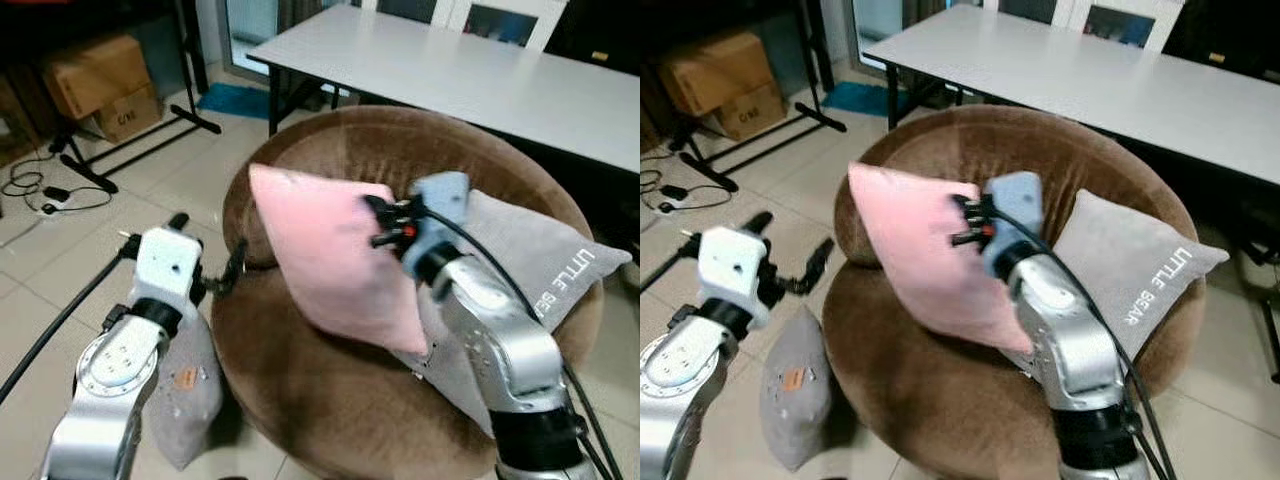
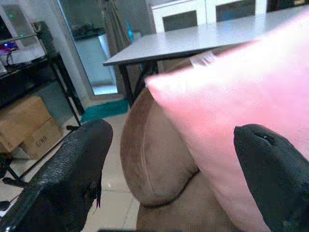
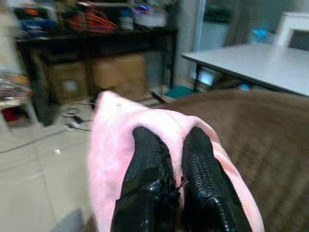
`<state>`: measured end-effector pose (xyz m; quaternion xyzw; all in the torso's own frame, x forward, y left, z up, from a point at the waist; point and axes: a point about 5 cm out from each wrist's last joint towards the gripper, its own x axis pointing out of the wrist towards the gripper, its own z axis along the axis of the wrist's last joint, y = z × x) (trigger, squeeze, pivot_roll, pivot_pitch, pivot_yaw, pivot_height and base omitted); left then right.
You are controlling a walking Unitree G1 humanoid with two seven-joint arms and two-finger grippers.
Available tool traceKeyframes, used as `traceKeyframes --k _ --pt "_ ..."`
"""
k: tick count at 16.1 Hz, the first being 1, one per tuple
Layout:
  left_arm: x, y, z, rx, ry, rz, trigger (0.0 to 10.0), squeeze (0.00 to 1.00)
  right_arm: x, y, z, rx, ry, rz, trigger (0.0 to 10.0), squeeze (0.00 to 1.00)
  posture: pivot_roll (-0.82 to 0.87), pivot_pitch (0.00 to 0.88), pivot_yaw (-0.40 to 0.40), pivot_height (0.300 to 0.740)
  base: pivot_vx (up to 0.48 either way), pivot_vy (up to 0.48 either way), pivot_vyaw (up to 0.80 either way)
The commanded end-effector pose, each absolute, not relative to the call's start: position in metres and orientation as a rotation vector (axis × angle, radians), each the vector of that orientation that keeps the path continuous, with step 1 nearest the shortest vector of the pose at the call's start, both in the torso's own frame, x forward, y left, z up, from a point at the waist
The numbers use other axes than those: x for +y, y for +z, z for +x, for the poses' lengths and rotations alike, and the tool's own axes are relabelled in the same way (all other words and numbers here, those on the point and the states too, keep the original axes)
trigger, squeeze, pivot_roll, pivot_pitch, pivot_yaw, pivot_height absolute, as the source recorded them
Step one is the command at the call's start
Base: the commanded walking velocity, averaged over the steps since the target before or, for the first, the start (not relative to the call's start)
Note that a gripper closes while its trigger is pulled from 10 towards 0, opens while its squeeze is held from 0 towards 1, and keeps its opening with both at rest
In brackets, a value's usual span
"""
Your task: Move the pillow to the sofa from floor
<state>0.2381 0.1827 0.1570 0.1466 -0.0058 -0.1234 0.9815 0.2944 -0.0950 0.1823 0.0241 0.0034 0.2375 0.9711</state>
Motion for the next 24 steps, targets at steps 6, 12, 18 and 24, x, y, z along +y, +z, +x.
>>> traceKeyframes --k 6,12,18,24 --pt "0.182 0.155 0.231 0.049 -0.435 0.317 10.0 0.27 -0.083 0.203 0.302 0.055 0.579 0.077 10.0 0.00 0.05 0.000 -0.036 0.740 0.000 0.000 0.00" --pt "0.175 0.147 0.215 0.130 -0.582 0.308 10.0 0.27 -0.107 0.183 0.337 0.285 0.204 0.446 10.0 0.00 0.09 0.000 -0.052 0.740 0.000 0.000 0.00" --pt "0.177 0.145 0.208 0.166 -0.611 0.302 10.0 0.27 -0.201 0.153 0.353 0.363 -0.431 0.672 10.0 0.00 0.09 0.000 -0.053 0.740 0.000 0.000 0.00" --pt "0.175 0.139 0.204 0.240 -0.694 0.239 10.0 0.27 -0.234 0.119 0.355 0.400 -0.473 0.744 10.0 0.00 0.08 0.000 -0.037 0.740 0.000 0.000 0.00"
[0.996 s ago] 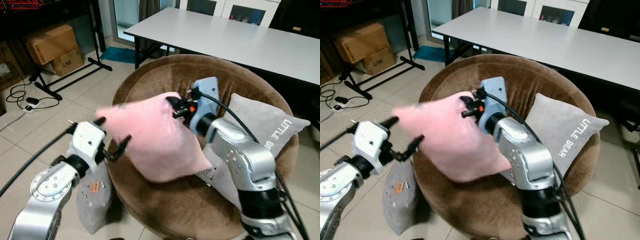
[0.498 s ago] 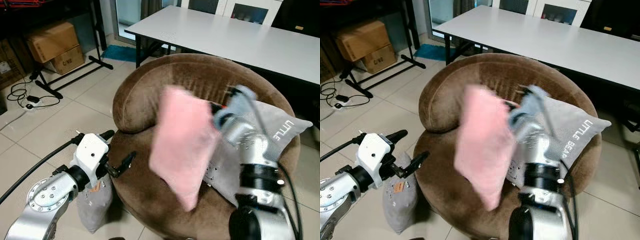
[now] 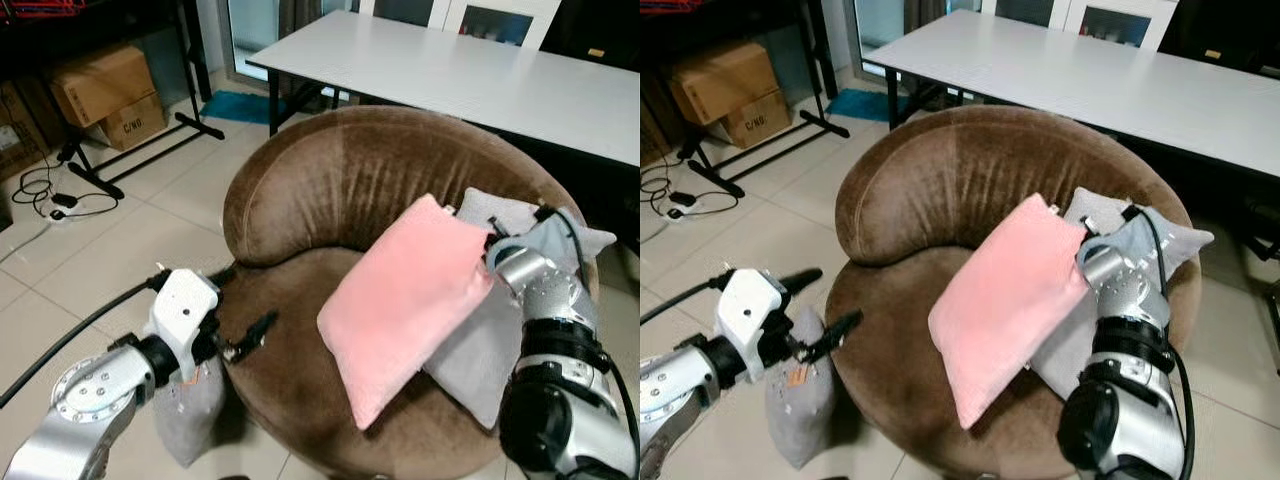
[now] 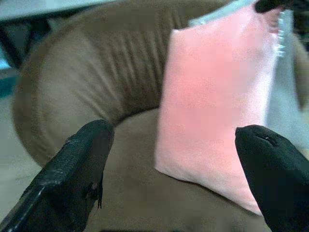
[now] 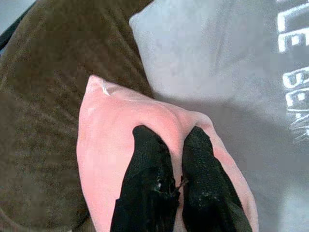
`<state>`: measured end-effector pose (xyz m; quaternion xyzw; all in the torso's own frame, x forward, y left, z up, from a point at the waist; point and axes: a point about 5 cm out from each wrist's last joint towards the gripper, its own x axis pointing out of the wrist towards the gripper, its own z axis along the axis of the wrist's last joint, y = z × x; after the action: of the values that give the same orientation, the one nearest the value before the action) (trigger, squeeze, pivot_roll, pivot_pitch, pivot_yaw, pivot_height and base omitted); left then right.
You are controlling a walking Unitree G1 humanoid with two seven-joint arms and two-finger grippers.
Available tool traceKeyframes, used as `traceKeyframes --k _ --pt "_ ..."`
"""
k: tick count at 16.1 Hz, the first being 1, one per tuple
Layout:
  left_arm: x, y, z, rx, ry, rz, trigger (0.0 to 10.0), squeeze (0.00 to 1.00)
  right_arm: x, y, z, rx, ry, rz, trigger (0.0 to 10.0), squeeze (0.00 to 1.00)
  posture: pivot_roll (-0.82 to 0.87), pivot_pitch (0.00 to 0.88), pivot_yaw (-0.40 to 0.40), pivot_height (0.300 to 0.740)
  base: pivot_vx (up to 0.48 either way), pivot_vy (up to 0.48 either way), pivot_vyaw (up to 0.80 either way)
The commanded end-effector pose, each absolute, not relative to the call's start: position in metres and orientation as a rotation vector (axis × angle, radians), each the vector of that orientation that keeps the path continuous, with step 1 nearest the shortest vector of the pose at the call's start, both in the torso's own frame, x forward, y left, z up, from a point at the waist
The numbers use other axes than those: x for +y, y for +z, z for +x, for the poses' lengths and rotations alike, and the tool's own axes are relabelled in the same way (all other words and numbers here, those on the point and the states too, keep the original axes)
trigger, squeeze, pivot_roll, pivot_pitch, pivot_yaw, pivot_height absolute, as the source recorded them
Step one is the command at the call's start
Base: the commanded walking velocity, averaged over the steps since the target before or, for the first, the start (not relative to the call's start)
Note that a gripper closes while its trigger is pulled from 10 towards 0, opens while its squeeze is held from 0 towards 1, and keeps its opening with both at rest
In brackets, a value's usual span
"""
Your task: Move the pillow to the sofa from floor
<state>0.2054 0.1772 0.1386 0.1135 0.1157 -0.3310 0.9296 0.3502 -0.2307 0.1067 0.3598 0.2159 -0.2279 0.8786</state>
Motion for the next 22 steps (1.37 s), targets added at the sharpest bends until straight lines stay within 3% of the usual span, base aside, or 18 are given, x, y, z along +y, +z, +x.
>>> traceKeyframes --k 1,2,6,9,11,12,16,17,19,22 --pt "0.175 0.137 0.203 0.260 -0.710 0.209 10.0 0.27 -0.235 0.113 0.354 0.412 -0.471 0.736 10.0 0.33 0.08 0.000 -0.037 0.740 0.000 0.000 0.00" --pt "0.176 0.132 0.200 0.281 -0.718 0.160 10.0 0.27 -0.238 0.105 0.348 0.441 -0.511 0.724 10.0 1.00 0.08 0.000 -0.038 0.740 0.000 0.000 0.00" --pt "0.192 0.111 0.199 0.325 -0.689 0.161 10.0 0.27 -0.248 0.097 0.335 0.415 -0.552 0.617 10.0 1.00 0.08 0.000 -0.046 0.740 0.000 0.000 0.00" --pt "0.206 0.070 0.196 0.379 -0.677 0.132 10.0 0.27 -0.257 0.111 0.318 0.330 -0.539 0.559 10.0 1.00 0.07 0.000 -0.047 0.740 0.000 0.000 0.00" --pt "0.209 0.056 0.198 0.314 -0.584 0.139 10.0 0.25 -0.255 0.127 0.308 0.264 -0.501 0.419 10.0 1.00 0.06 0.000 -0.046 0.740 0.000 0.000 0.00" --pt "0.208 0.043 0.201 0.290 -0.505 0.152 10.0 0.24 -0.247 0.151 0.303 0.134 -0.441 0.272 10.0 1.00 0.05 0.000 -0.046 0.740 0.000 0.000 0.00" --pt "0.208 0.043 0.201 0.290 -0.505 0.152 10.0 0.24 -0.247 0.151 0.303 0.134 -0.441 0.272 10.0 1.00 0.05 0.000 -0.046 0.740 0.000 0.000 0.00" --pt "0.214 0.022 0.208 0.304 -0.414 0.153 10.0 0.22 -0.216 0.163 0.297 0.052 -0.264 0.169 10.0 0.00 0.04 0.000 -0.051 0.740 0.000 0.345 0.00" --pt "0.222 0.002 0.221 0.314 -0.319 0.189 10.0 0.22 -0.166 0.168 0.285 0.036 0.000 0.120 10.0 0.00 0.04 0.000 -0.048 0.740 0.000 0.362 0.00" --pt "0.235 0.043 0.235 0.142 -0.298 0.222 10.0 0.22 -0.158 0.165 0.284 0.075 0.044 0.074 10.0 0.00 0.03 0.000 -0.047 0.740 0.000 0.361 0.00"
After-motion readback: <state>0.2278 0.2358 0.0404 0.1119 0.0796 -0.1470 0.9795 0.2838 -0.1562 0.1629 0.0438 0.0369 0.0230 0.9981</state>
